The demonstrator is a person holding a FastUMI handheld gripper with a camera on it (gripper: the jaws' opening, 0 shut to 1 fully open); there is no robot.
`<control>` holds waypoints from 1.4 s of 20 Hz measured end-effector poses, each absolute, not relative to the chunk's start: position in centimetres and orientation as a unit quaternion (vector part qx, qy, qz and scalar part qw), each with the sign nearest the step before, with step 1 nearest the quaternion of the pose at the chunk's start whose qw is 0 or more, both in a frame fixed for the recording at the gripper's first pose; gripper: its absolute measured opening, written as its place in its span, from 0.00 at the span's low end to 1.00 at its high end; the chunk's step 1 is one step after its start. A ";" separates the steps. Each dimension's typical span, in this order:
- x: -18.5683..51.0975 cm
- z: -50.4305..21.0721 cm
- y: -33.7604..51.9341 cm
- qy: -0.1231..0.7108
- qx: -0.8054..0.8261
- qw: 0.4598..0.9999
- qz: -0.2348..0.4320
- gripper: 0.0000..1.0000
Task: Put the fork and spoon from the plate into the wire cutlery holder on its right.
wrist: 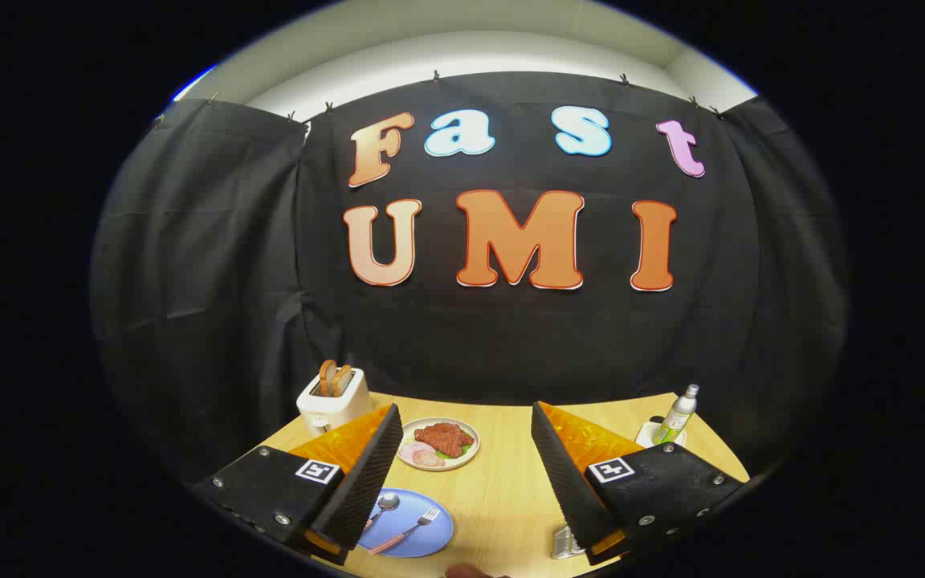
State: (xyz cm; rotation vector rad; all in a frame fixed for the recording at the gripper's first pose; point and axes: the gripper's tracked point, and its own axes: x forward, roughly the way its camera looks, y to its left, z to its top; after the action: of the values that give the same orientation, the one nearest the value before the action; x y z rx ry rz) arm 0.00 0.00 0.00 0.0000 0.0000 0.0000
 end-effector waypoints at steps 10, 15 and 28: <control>1.2 -3.0 4.7 0.038 -0.012 0.999 0.010 0.97; 1.3 -3.2 5.9 0.040 -0.017 0.999 0.004 0.97; 1.8 -7.6 5.9 0.090 -0.008 0.996 -0.004 0.97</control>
State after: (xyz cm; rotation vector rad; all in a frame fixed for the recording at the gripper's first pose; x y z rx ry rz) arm 1.83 5.88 -7.59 -0.0156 0.1808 -0.0083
